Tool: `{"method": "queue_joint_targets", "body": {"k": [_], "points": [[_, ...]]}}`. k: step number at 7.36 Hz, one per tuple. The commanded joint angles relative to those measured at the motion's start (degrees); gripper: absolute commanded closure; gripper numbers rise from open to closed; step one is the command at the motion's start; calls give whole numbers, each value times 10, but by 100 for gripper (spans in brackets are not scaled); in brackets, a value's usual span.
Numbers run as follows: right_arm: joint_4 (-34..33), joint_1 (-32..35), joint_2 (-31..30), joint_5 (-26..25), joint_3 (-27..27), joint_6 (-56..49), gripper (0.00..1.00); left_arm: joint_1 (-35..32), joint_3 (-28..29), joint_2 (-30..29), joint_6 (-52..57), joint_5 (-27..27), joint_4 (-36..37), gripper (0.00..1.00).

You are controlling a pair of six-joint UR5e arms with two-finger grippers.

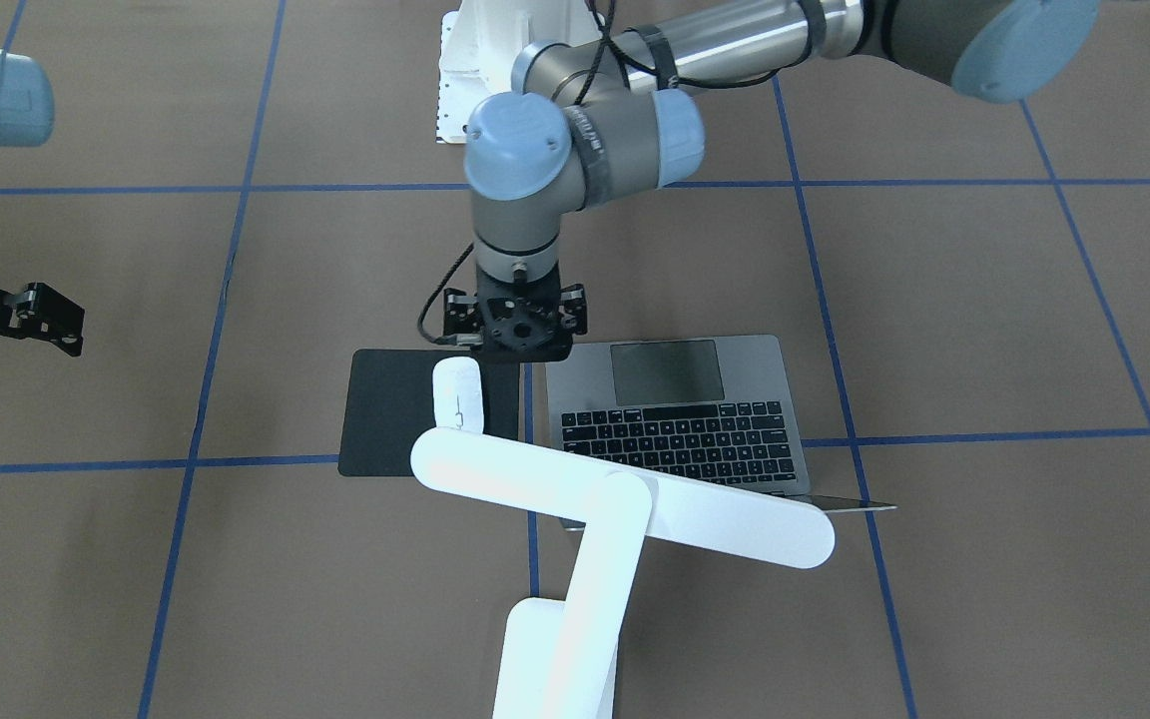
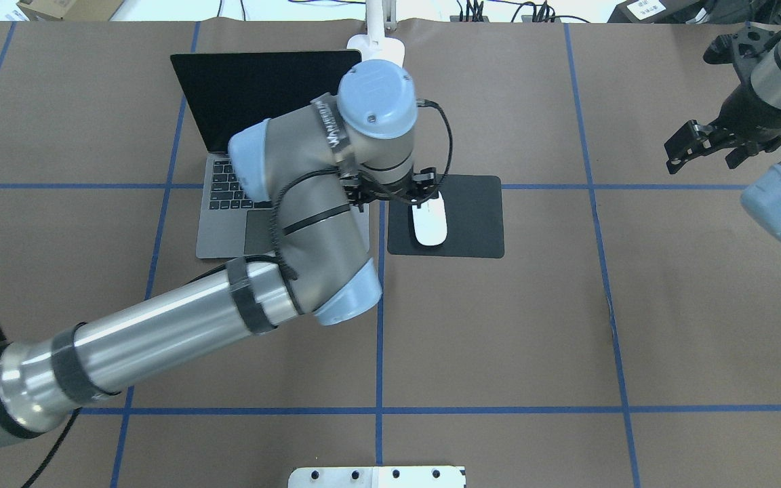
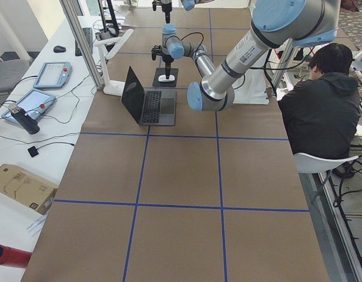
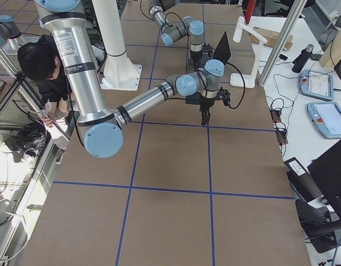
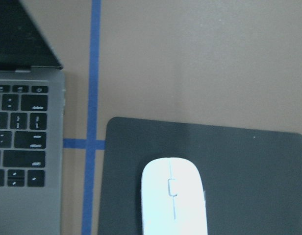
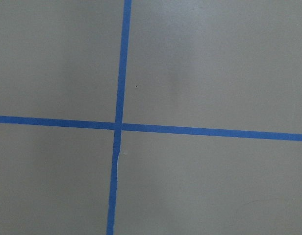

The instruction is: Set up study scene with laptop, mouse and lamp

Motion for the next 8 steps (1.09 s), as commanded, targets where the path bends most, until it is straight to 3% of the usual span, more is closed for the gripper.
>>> {"method": "queue_joint_targets", "body": {"k": [1, 2, 3, 5, 6, 7, 8], "points": [[0, 67, -59, 27, 3, -94, 0, -18, -251, 236, 82, -5, 15, 1], [-1, 102, -88, 29, -2, -155, 0, -44, -321, 333, 128, -9, 17, 1], [-1, 135, -119, 41, -6, -206, 0, -96, -350, 408, 185, -64, 11, 1], [-1, 161, -133, 55, -8, -203, 0, -267, -341, 513, 415, -177, 8, 1], [1, 160, -150, 52, -9, -210, 0, -372, -317, 546, 462, -194, 10, 1], [2, 160, -141, 55, -25, -207, 0, -473, -273, 546, 494, -246, 8, 1], [15, 161, -141, 54, -29, -203, 0, -538, -259, 560, 624, -271, 17, 1]]}}
